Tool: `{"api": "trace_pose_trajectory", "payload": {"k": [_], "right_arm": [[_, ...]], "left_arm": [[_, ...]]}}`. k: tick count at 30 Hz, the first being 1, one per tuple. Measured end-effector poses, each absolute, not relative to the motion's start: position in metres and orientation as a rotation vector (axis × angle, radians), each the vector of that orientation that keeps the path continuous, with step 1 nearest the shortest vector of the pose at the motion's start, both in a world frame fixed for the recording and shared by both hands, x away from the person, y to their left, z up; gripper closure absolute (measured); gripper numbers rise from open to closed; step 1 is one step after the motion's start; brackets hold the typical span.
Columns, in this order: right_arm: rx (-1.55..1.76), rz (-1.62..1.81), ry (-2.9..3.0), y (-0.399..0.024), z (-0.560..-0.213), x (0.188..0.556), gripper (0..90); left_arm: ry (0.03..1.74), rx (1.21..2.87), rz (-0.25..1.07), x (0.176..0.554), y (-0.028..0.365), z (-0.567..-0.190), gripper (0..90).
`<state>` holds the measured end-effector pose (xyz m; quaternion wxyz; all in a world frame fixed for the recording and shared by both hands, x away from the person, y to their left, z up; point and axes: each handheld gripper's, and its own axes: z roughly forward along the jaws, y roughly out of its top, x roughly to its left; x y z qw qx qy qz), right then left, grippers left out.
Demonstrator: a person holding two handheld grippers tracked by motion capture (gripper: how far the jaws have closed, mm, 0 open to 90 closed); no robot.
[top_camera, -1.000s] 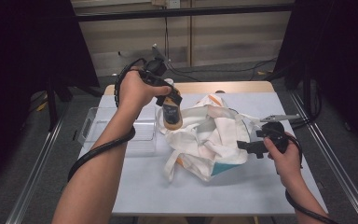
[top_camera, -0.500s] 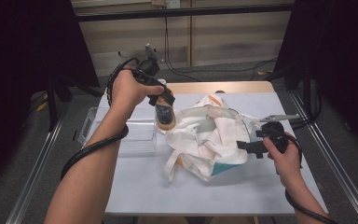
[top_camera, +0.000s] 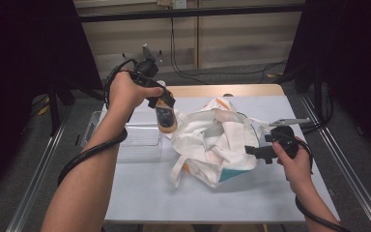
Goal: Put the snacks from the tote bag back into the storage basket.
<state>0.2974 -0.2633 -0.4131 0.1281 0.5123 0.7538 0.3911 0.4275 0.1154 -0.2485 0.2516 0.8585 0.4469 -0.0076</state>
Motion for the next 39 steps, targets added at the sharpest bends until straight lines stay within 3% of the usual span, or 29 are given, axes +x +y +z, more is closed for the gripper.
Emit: {"api": "trace_pose_trajectory", "payload": {"k": [39], "right_arm": [[1.479,1.135,2.200,-0.262,-0.412,0.297,3.4]], "left_arm": [[1.305,2.334,0.031,0.433,0.149,-0.255,30.3]]}}
